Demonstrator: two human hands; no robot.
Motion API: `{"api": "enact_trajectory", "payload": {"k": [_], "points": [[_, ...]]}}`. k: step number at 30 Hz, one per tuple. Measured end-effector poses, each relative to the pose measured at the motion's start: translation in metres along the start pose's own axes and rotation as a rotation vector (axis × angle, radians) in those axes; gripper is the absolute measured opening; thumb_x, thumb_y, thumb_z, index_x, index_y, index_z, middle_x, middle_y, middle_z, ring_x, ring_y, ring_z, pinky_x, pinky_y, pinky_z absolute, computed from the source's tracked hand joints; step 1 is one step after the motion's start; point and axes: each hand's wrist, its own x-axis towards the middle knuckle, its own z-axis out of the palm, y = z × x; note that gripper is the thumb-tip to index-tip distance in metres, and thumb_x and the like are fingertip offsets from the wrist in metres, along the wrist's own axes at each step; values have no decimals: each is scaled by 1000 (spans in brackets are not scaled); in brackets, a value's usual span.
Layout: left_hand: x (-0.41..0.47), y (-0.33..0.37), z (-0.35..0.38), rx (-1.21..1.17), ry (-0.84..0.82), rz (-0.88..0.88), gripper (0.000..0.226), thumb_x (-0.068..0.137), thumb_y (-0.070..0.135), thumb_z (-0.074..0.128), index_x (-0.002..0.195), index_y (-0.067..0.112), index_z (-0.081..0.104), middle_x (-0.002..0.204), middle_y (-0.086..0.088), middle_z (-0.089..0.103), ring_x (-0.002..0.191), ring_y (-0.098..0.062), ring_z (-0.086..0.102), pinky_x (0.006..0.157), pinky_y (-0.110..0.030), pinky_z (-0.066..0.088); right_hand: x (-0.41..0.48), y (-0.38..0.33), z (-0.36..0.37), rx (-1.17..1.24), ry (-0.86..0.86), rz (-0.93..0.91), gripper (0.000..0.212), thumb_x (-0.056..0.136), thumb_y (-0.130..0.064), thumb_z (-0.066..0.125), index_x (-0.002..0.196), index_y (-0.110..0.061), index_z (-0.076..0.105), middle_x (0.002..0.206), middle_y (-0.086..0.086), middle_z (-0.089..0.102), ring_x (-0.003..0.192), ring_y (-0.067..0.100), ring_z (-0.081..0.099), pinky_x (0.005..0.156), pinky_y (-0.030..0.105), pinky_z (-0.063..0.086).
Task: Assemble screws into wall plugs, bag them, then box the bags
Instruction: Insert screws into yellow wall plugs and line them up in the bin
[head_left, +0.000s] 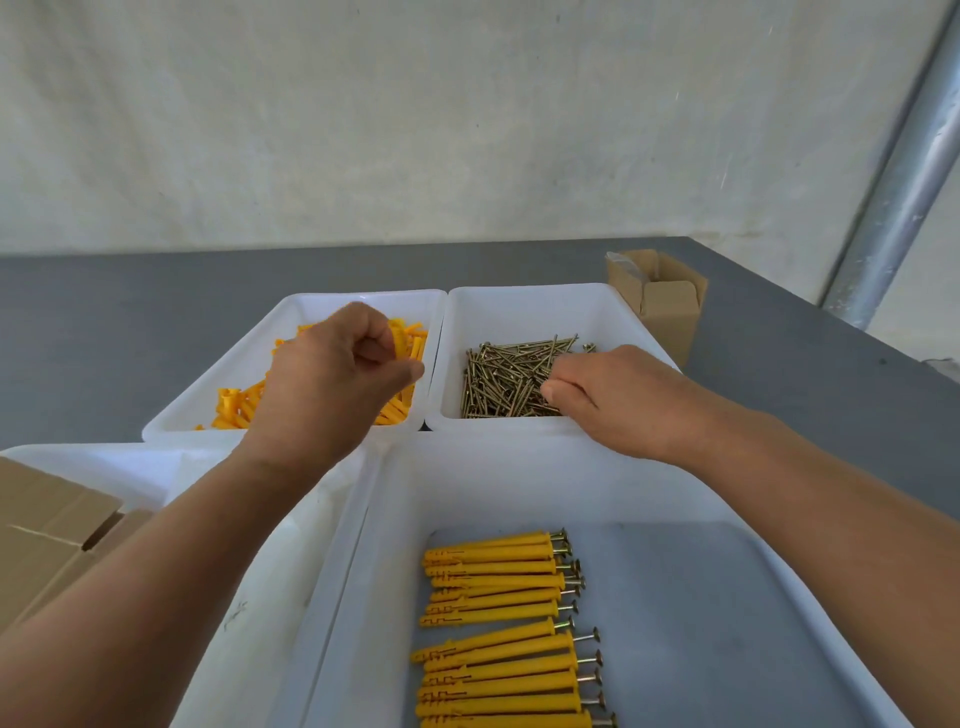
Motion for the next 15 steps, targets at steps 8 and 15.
{"api": "enact_trajectory", "payload": {"k": [8,15], "points": [[-7,25,3,-731,-268,-163,10,83,7,68,87,16,66,70,-3,68,72,-19,70,66,-28,58,-1,-13,-23,352,277,58,28,101,-29,41,92,-18,66,82,-6,70,79,13,65,76,38,55],[-18,29,11,-639,-574,-215,45,72,12,74,113,17,56,72,-7,67,71,-20,71,63,-29,58,0,-25,-34,1086,315,210,18,99,-18,50,91,-14,65,74,2,75,64,18,72,51,23,54]]}}
